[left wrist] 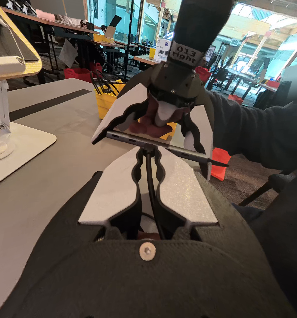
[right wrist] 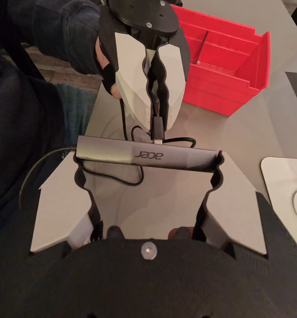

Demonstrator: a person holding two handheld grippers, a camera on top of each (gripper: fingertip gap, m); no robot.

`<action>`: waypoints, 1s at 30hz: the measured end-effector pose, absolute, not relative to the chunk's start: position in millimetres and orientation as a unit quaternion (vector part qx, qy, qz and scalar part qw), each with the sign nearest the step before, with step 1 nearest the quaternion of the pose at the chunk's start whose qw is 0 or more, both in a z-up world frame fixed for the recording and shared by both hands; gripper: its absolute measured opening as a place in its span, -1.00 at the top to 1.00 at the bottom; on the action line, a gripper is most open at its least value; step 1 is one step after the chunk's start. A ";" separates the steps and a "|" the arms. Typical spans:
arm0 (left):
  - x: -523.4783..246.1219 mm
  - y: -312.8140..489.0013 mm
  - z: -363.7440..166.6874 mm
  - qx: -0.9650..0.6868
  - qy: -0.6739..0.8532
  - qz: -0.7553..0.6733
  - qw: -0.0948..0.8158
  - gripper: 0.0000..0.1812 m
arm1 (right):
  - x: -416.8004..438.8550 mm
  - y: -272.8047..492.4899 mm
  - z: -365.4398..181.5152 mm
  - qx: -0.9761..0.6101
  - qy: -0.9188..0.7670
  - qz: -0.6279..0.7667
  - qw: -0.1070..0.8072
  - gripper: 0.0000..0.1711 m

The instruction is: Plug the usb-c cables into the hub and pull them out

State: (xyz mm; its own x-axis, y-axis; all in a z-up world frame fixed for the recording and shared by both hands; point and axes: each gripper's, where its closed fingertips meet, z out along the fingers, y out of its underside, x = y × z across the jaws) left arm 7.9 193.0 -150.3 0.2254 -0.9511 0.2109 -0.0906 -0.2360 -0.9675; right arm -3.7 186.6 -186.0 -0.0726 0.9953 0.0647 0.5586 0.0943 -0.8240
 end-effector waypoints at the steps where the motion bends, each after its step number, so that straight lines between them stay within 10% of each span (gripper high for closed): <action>1: 8.1 193.1 -151.3 -0.634 0.415 -0.460 0.463 0.86 | -3.5 187.0 -187.3 -0.592 -0.659 0.319 0.338 -0.71; 30: 6.6 191.7 -148.7 -0.627 0.426 -0.461 0.461 0.86 | 1.0 185.6 -188.3 -0.592 -0.697 0.286 0.286 -0.69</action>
